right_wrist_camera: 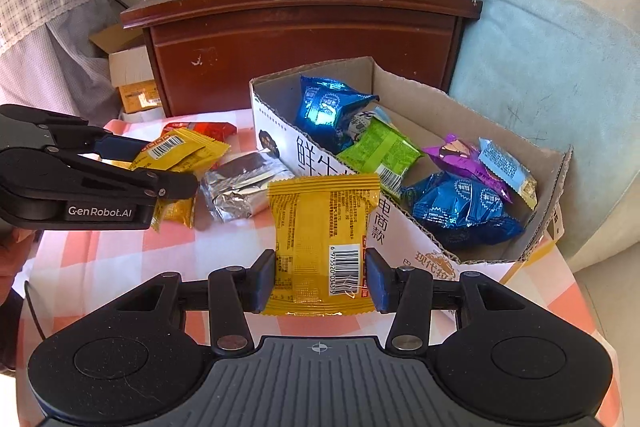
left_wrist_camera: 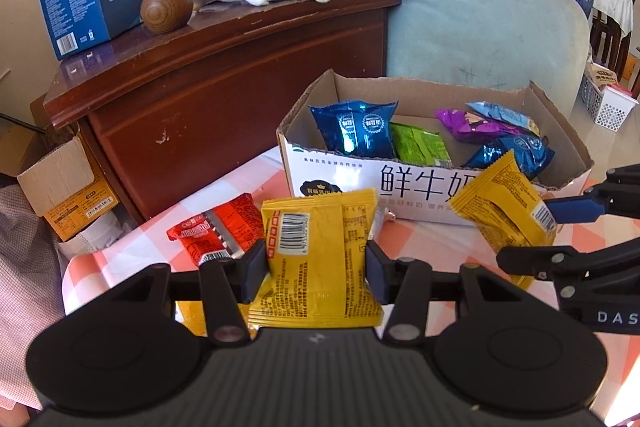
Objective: Organize snacks
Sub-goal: 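Carry both yellow bags into the cardboard box and open both tools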
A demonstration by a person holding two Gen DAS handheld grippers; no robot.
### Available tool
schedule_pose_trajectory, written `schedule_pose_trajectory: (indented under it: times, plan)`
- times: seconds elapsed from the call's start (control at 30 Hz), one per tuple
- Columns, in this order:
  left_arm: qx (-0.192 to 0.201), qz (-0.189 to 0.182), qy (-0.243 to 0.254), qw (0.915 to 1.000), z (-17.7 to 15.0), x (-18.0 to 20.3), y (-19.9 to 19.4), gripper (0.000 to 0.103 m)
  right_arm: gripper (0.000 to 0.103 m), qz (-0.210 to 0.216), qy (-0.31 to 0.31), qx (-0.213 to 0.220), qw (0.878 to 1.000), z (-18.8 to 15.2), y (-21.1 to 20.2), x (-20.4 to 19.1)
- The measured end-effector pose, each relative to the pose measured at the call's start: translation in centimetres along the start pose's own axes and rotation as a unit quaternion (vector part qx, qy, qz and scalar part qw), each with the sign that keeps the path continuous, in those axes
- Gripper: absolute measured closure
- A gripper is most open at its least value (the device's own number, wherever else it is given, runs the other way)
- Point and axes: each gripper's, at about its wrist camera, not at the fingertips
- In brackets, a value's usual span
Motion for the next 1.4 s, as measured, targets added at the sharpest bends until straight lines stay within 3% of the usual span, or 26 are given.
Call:
schedule_pose_trajectory:
  times: [0.17, 0.43, 0.83, 1.17, 1.23, 1.27, 1.3, 1.4]
  plan:
    - [0.058, 0.040, 0.038, 0.9968, 1.3, 0.8, -0.9, 0.053, 0.057, -0.008, -0.016, 0.029, 0.999, 1.1, -0.8, -0.4]
    - [0.079, 0.037, 0.014, 0.9960, 4.1, 0.4, 0.6, 0.053, 0.057, -0.034, -0.051, 0.071, 0.996, 2.6, -2.0, -0.1]
    - [0.097, -0.010, -0.010, 0.9952, 7.9, 2.2, 3.5, 0.053, 0.057, -0.110, 0.013, 0.140, 0.984, 6.5, -3.3, 5.0]
    - [0.073, -0.059, -0.042, 0.9947, 9.8, 4.4, 7.6, 0.052, 0.057, -0.144, 0.103, 0.121, 0.977, 7.0, -0.6, 8.1]
    - [0.065, -0.059, -0.039, 0.9954, 9.8, 4.8, 8.2, 0.041, 0.055, -0.157, 0.118, 0.116, 0.974, 6.8, -0.1, 8.5]
    - [0.063, -0.054, -0.039, 0.9957, 9.8, 5.0, 8.3, 0.029, 0.054, -0.163, 0.127, 0.108, 0.972, 6.7, 0.4, 8.8]
    - [0.065, -0.052, -0.041, 0.9957, 9.7, 5.1, 8.2, 0.024, 0.047, -0.166, 0.135, 0.101, 0.972, 6.6, 0.6, 9.0]
    - [0.068, -0.066, -0.046, 0.9944, 10.1, 5.0, 7.4, 0.021, 0.041, -0.163, 0.168, 0.100, 0.967, 6.3, 0.7, 9.6]
Point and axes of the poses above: each gripper's, at about its wrist camera, not at the fingertips, and y roughly the way its jaws point, x to its right, z to its top, and after that the axes turned 10 degrees about x, right-handed
